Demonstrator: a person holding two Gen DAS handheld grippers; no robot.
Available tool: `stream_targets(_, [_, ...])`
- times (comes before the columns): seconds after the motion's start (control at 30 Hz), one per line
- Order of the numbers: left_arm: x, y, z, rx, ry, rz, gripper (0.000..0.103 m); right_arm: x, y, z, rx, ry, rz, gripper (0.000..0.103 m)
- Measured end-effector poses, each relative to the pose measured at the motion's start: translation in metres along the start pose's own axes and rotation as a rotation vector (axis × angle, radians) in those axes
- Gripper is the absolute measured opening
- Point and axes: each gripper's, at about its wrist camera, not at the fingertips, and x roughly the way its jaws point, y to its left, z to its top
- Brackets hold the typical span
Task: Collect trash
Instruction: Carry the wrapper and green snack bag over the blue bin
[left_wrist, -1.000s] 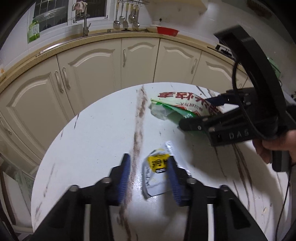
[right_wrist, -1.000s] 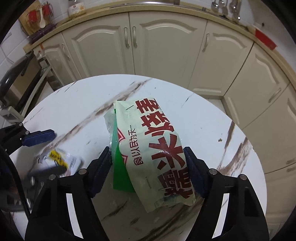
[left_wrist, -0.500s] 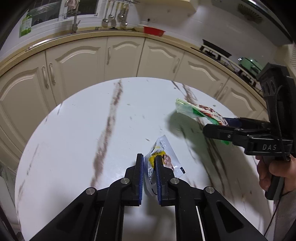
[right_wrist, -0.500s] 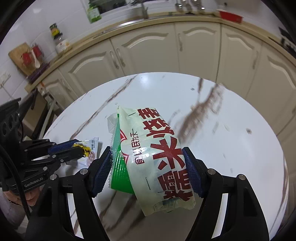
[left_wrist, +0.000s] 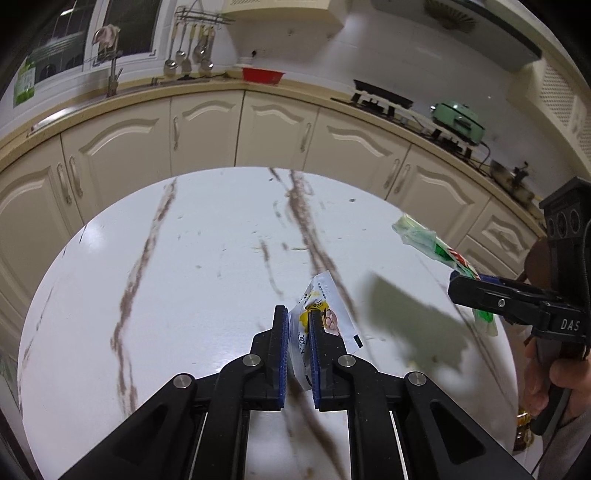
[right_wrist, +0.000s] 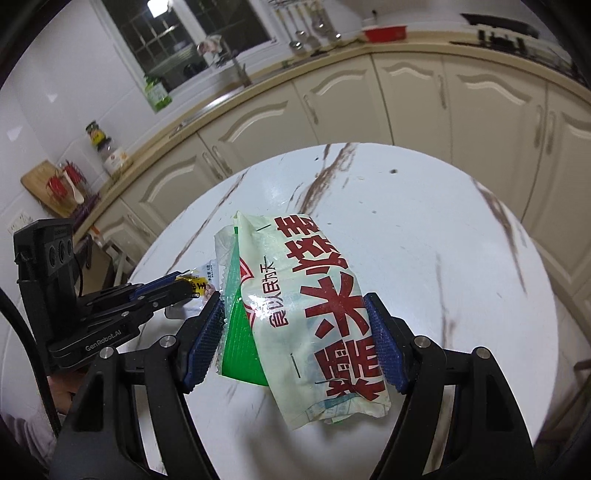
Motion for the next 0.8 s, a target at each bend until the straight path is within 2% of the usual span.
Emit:
stream_targets(0.27, [-0.039,-0.060,-0.007,0.091,-0.077,-0.038,0.006,-0.079,-0.019,-0.024,0.079,-0.138,-0.051,0.071])
stream_targets(0.47, [-0.062,-0.120,-0.011,0.187,-0.119,-0.110,0.006,-0.148,-0.032,-0.043,0.100,-0.244,-0.167,0.071])
stream_targets(0.5, [-0.062,-0.130,-0.012,0.202,-0.120,-0.124,0.006,-0.161,-0.037,-0.048,0.107,-0.260,-0.209,0.071])
stream_targets(0.8, [-0.042,-0.249,-0.032,0.341,-0.077,-0.260,0.006,-0.239,-0.090,-0.090,0.248,-0.328,-0.378,0.071])
